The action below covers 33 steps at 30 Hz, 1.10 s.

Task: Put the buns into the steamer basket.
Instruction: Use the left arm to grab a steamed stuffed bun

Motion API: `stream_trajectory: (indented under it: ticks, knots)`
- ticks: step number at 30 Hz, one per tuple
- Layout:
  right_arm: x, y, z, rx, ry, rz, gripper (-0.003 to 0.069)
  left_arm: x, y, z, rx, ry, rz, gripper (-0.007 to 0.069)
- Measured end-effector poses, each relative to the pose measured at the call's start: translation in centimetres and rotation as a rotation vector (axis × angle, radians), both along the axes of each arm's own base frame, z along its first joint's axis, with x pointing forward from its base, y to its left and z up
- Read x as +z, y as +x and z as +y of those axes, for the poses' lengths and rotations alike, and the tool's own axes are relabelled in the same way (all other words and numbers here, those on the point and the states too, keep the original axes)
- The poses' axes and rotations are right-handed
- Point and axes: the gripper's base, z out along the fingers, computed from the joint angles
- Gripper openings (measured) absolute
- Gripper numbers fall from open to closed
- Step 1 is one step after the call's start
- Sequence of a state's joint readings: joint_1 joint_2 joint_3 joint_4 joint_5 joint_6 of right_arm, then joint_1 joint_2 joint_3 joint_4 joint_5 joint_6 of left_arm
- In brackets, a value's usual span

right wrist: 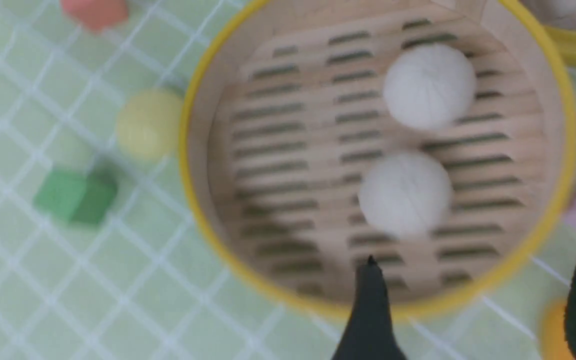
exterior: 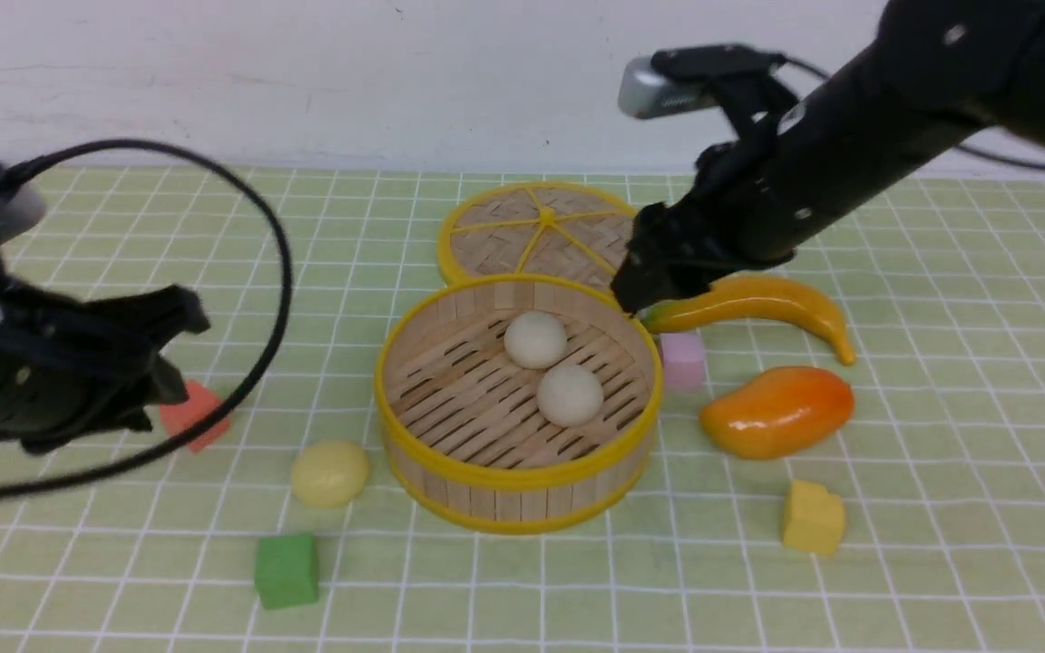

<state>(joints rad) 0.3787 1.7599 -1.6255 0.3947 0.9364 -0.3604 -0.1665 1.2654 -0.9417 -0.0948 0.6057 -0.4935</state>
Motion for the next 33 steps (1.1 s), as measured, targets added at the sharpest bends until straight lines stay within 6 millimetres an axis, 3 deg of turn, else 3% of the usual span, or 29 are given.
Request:
stream_trajectory:
  ticks: [2, 8, 13, 20, 25, 29, 33]
  knots:
    - [2.8, -2.2, -1.0, 0.017, -0.014, -0.046, 0.0490, -0.1, 2.0, -0.6, -0.054, 0.014, 0.087, 0.0238]
    - [5.3, -6.5, -2.2, 0.021, 0.063, -0.070, 0.0491, -1.6, 5.9, -2.0, -0.144, 0.016, 0.285, 0.0238]
    - [3.2, -9.6, -3.5, -0.016, 0.079, -0.058, 0.0491, -2.0, 8.2, -3.1, -0.155, -0.010, 0.368, 0.0238]
    - [-0.3, -11.9, -4.6, -0.048, 0.058, -0.011, 0.0491, -4.2, 8.8, -6.7, -0.218, 0.119, 0.413, 0.0238]
    - [-0.7, -12.4, -4.8, -0.046, 0.052, 0.003, 0.0491, -5.4, 9.6, -6.8, -0.121, 0.226, 0.387, 0.0238]
    - [-0.6, -12.5, -4.9, -0.045, 0.051, -0.001, 0.0491, -5.4, 10.1, -6.6, -0.093, 0.233, 0.347, 0.0238]
    - [-0.7, -12.5, -4.9, -0.044, 0.045, 0.000, 0.0491, -6.7, 10.7, -7.0, -0.086, 0.211, 0.360, 0.0238]
